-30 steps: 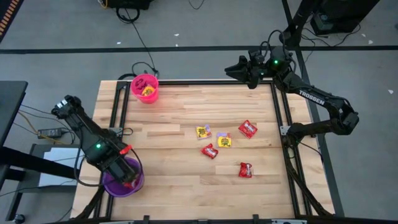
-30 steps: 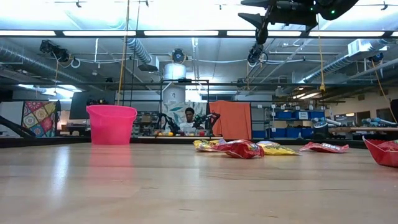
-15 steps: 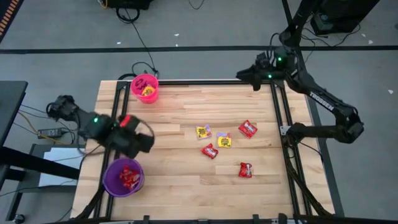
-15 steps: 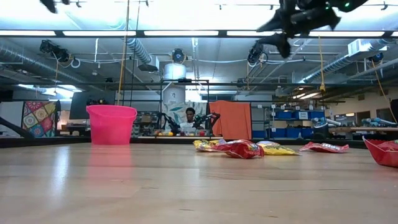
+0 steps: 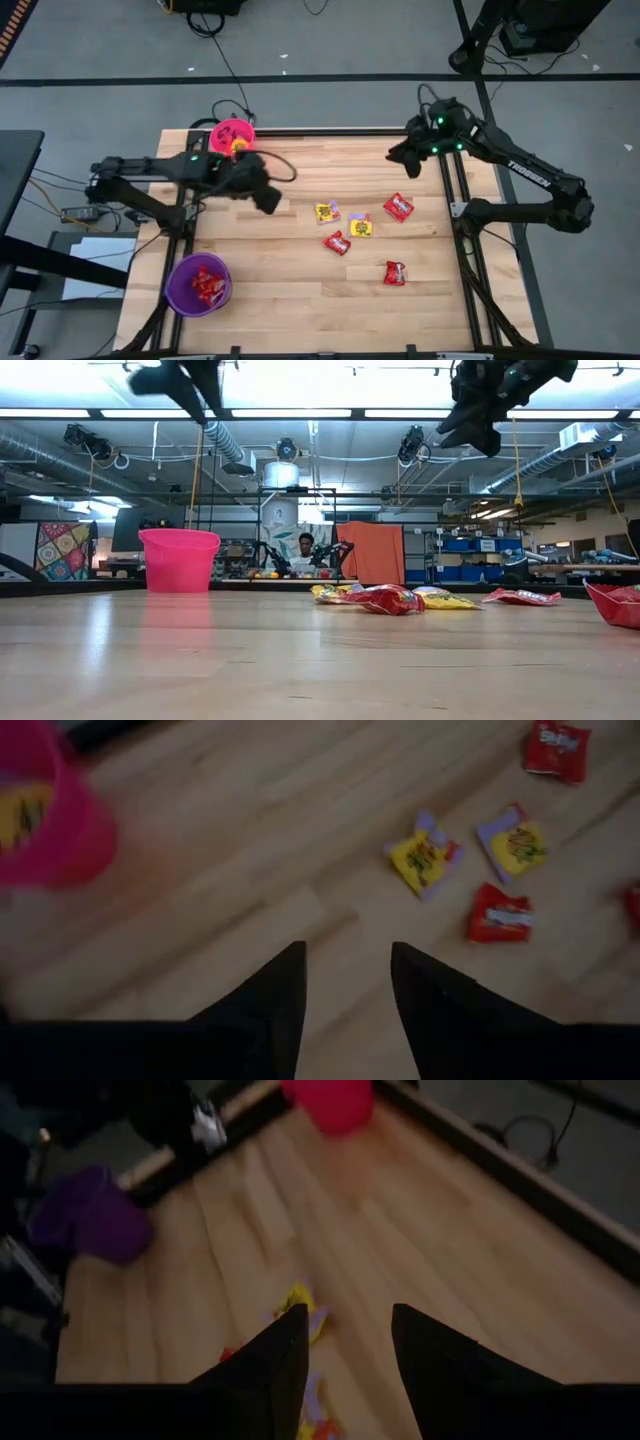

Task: Sort candy by brand, put in halloween buckets
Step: Put the yellow candy into the pink bucket

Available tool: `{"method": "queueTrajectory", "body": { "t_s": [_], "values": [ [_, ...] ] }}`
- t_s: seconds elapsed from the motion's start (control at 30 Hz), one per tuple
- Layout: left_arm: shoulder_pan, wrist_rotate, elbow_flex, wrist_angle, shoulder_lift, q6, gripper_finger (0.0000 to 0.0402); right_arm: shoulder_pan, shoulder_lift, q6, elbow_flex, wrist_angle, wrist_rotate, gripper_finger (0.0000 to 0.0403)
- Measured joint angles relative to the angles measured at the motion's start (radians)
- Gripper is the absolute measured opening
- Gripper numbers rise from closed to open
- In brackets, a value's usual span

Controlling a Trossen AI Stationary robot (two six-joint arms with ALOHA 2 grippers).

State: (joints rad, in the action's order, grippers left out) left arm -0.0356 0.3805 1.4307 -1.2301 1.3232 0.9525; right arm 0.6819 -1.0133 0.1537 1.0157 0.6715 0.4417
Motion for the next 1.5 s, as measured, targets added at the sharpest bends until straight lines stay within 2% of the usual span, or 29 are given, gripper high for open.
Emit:
{"method": "queueTrajectory", "body": {
  "t_s": [0.2, 0.47, 0.73, 1.1, 1.5],
  "values": [
    [0.117, -0.032, 0.000, 0.133, 0.148, -0.269, 0.0154, -0.124, 0.000, 0.051, 0.000, 0.043, -0.084, 0.0158],
    [0.208, -0.227, 0.000, 0.339, 0.418, -0.567, 0.0154, -0.252, -0.001, 0.104, 0.000, 0.093, -0.209, 0.0158],
    [0.217, -0.452, 0.000, 0.483, 0.576, -0.717, 0.0156, -0.278, -0.001, 0.135, 0.000, 0.095, -0.214, 0.0158],
    [0.217, -0.424, 0.000, 0.602, 0.630, -0.817, 0.0187, -0.277, -0.001, 0.140, 0.000, 0.072, -0.216, 0.0158],
    [0.221, -0.427, 0.000, 0.658, 0.724, -0.838, 0.0188, -0.277, -0.001, 0.137, 0.000, 0.060, -0.216, 0.0158]
  ]
}}
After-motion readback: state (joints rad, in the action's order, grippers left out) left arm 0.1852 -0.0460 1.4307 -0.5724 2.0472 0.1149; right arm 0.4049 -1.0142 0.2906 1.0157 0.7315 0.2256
